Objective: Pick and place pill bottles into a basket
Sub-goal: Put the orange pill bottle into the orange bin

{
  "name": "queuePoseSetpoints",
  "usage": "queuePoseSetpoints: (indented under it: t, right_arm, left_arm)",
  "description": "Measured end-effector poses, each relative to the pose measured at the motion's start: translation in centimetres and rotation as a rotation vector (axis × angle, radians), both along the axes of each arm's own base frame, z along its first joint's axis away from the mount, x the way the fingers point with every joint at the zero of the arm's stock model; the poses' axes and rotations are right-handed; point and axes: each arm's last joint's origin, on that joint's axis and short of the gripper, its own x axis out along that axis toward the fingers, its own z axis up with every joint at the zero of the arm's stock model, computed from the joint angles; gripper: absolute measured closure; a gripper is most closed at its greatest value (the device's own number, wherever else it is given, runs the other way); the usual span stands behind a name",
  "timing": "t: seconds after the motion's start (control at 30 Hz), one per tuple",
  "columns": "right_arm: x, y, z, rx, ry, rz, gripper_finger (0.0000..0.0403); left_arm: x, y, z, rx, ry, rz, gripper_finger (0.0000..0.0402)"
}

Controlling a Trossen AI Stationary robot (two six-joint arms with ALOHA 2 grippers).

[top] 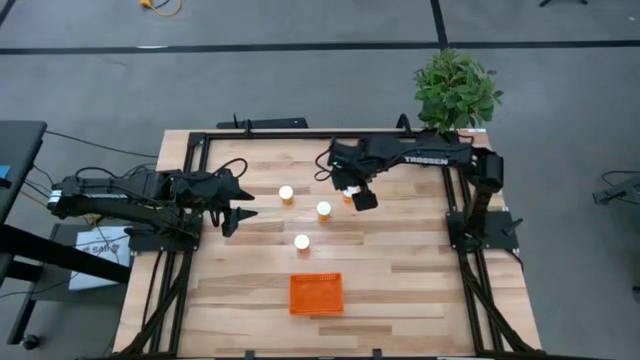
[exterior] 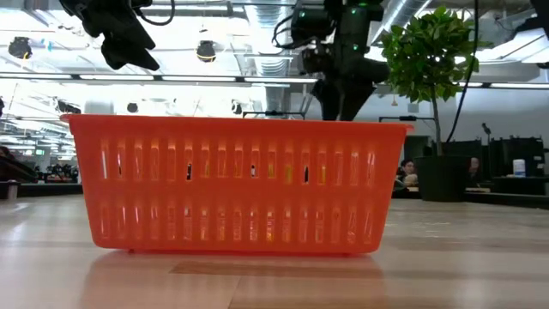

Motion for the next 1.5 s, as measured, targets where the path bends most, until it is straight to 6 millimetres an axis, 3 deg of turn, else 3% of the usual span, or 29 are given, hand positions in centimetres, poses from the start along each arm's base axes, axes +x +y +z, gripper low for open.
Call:
queuePoseSetpoints:
  t: [0.13, 0.43, 0.8, 1.17, 1.5]
  right_arm:
    - [0.4, -0.2, -0.9, 0.005, 0.016, -0.002, 0.0085]
    - [1.0, -0.2, -0.9, 0.013, -0.043, 0.002, 0.0085]
    - [-0.3, -0.6, -4.4, 0.04, 0.029, -0.061, 0.0085]
    - [-0.3, -2.0, -4.4, 0.079, -0.023, -0.09, 0.0085]
    - [-0.1, -1.9, -4.3, 0.098, -0.045, -0.065, 0.0085]
  left_arm:
    - [0.0, 0.0, 0.0, 0.0, 0.001, 0.0, 0.0173]
    - [0.0, 0.0, 0.0, 0.0, 0.001, 0.0, 0.0173]
    - [0.0, 0.0, 0.0, -0.001, 0.001, 0.0, 0.0173]
    - [0.0, 0.0, 0.0, -0.016, -0.002, 0.011, 0.0173]
    - [0.0, 0.0, 0.0, -0.022, -0.002, 0.015, 0.0173]
